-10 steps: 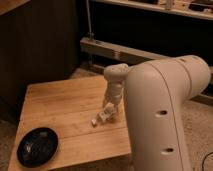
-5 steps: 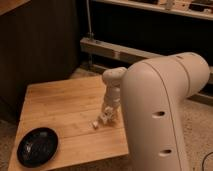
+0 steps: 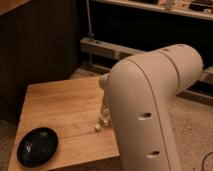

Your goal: Place the bottle in the ceramic bowl

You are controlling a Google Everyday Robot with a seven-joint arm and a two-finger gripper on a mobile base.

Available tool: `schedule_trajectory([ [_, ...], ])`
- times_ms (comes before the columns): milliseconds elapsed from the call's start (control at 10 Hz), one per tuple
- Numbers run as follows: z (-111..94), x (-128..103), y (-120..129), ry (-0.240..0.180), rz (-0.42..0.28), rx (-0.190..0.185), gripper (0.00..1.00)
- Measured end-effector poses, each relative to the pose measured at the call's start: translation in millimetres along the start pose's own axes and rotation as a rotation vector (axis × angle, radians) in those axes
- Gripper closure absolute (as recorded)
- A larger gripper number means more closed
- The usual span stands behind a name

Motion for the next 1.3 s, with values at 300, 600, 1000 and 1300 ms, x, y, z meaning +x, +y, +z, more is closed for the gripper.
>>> schedule_trajectory([
  [300,9.9,-4.1,-2.0,0.016,-0.002,-0.042,0.35],
  [600,20.3,-8.2,0.2,0.048,-0.012,-0.074,0.35],
  [1000,25.9,-8.6,12.0,0.085,-0.072,-0.096,0.7],
  [1300,15.0,-7.9,26.9,0.102,-0.137,-0.113,0.97],
])
